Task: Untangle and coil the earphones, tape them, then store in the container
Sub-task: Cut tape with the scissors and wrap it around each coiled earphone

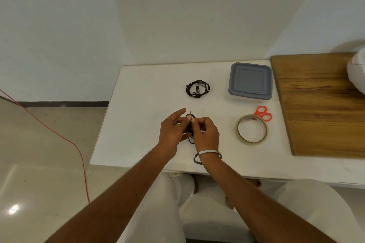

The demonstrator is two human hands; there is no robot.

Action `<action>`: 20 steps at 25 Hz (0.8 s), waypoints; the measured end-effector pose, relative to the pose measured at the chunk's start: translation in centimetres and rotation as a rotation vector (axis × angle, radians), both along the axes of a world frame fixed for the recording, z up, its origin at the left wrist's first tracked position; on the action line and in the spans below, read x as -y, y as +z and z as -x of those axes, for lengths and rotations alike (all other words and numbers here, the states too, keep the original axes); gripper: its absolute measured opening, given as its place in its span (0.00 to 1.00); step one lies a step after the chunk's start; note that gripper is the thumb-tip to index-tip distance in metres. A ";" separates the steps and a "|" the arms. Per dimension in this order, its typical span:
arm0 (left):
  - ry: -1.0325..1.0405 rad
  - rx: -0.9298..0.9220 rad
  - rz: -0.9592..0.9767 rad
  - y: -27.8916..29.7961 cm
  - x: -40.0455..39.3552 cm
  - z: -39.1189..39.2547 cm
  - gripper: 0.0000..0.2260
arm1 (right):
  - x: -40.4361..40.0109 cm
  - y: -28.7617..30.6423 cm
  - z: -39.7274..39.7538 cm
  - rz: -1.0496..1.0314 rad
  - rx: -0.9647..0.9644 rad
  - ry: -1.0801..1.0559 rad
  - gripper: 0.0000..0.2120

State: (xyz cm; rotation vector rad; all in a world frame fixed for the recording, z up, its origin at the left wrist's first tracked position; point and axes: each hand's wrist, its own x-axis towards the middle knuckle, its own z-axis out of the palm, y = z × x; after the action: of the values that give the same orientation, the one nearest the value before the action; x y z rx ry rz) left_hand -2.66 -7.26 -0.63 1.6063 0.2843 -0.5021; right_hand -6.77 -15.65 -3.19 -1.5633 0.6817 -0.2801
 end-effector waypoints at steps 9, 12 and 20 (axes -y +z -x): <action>0.060 -0.040 -0.038 0.0 0.4 -0.3 0.16 | 0.4 0.0 0.3 -0.091 0.005 0.050 0.12; 0.052 -0.036 -0.051 0.2 0.5 -0.3 0.16 | 1.0 0.3 0.5 -0.177 0.046 0.020 0.08; -0.023 -0.054 -0.034 0.3 0.3 -0.2 0.16 | 2.6 -0.3 0.5 -0.169 0.055 0.131 0.16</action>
State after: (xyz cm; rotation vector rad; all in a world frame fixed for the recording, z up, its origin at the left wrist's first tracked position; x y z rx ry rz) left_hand -2.45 -7.59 -0.31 1.6323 0.3163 -0.5618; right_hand -7.25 -18.22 -3.44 -1.4264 0.5431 -0.1633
